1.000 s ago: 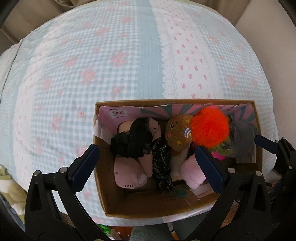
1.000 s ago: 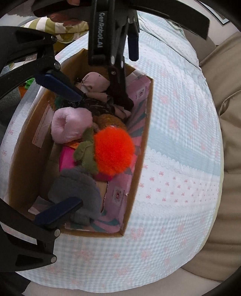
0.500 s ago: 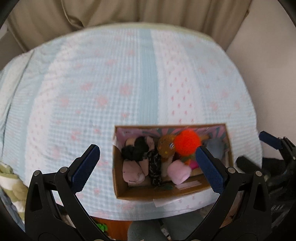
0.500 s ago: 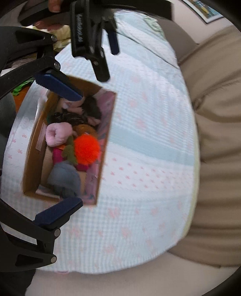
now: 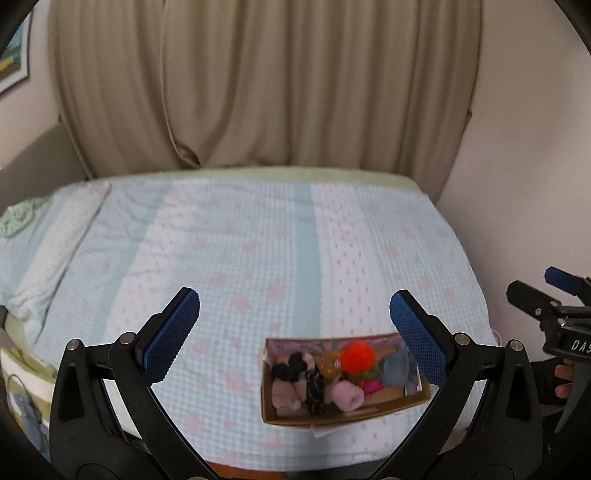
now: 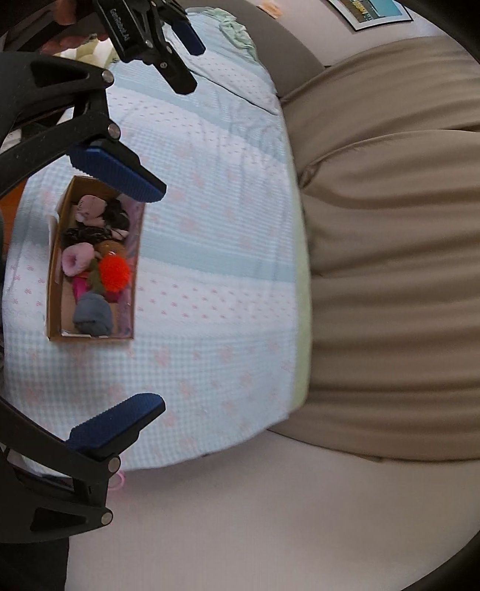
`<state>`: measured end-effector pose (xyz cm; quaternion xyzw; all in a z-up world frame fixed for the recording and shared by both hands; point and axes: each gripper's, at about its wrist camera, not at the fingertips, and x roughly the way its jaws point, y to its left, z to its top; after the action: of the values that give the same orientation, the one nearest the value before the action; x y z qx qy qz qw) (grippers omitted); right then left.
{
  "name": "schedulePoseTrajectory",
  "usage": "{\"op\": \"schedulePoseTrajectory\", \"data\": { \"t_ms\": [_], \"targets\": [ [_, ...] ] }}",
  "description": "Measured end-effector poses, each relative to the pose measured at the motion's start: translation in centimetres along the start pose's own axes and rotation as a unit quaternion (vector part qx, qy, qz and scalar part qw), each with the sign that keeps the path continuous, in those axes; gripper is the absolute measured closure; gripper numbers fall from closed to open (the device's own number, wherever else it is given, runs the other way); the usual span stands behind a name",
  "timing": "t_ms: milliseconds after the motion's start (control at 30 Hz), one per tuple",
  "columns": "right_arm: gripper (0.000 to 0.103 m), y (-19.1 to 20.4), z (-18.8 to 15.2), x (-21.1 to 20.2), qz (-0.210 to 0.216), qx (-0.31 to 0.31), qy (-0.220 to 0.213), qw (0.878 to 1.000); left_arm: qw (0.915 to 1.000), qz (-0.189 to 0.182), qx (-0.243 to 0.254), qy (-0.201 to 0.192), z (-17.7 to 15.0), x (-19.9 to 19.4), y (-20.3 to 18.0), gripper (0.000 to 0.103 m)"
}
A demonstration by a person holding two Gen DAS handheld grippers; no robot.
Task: Organize soft objects
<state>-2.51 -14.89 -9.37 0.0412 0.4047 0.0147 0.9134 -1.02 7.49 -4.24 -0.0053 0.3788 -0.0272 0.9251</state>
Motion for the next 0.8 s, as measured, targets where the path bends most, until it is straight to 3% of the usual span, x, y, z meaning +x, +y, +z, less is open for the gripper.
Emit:
{"op": "schedulePoseTrajectory", "data": {
  "t_ms": [400,800],
  "targets": [
    [0.0,-0.2,0.7,-4.5,-0.032,0.013,-0.059,0.998,0.9977,0.015,0.003,-0.067,0.5,-5.2,-0.5,0.0],
    [0.0,-1.1,0.4,-5.3,-0.045,0.017,-0.072,0.996,0.9964,0.016,0.011,-0.083,0.4,-6.2,-1.3,0.0]
  ]
}}
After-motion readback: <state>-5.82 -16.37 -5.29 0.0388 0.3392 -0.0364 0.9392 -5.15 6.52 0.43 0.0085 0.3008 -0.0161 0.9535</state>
